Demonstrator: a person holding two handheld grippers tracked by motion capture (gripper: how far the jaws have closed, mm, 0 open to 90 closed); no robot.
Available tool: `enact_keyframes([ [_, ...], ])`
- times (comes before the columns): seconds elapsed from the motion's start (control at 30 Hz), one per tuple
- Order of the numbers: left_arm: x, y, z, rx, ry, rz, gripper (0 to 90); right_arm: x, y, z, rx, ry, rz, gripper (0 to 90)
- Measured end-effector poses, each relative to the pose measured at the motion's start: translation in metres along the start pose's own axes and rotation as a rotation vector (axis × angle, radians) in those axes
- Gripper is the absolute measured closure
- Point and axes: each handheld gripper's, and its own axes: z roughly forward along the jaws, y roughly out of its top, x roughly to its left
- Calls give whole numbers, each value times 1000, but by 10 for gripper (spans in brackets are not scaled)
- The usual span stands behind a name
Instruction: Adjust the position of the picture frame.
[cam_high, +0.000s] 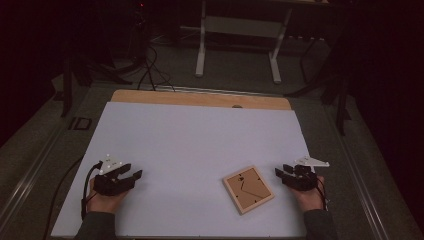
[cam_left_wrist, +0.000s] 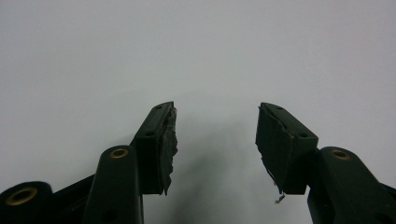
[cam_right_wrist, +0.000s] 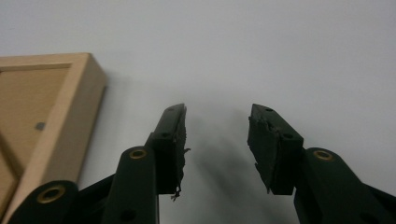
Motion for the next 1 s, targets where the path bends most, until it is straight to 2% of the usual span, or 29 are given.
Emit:
enact_keyframes([
  [0.13,-5,1,0,-17,-8,27,508,3,0,0,-1,19,-1,577],
  [0.33,-3,1,-2,-20,-29,-15,512,5,1,-3,-16,51,29,599],
  [0.4,-3,1,-2,-8,-30,-28,510,11,2,-4,-18,68,21,611],
  [0.57,-5,1,0,5,-40,-27,511,19,4,-6,-19,91,-3,646],
  [0.97,-8,3,-1,4,-54,-30,517,30,5,-7,16,155,-61,874],
  [1.0,-9,3,-1,5,-55,-28,517,34,6,-8,24,173,-72,895],
])
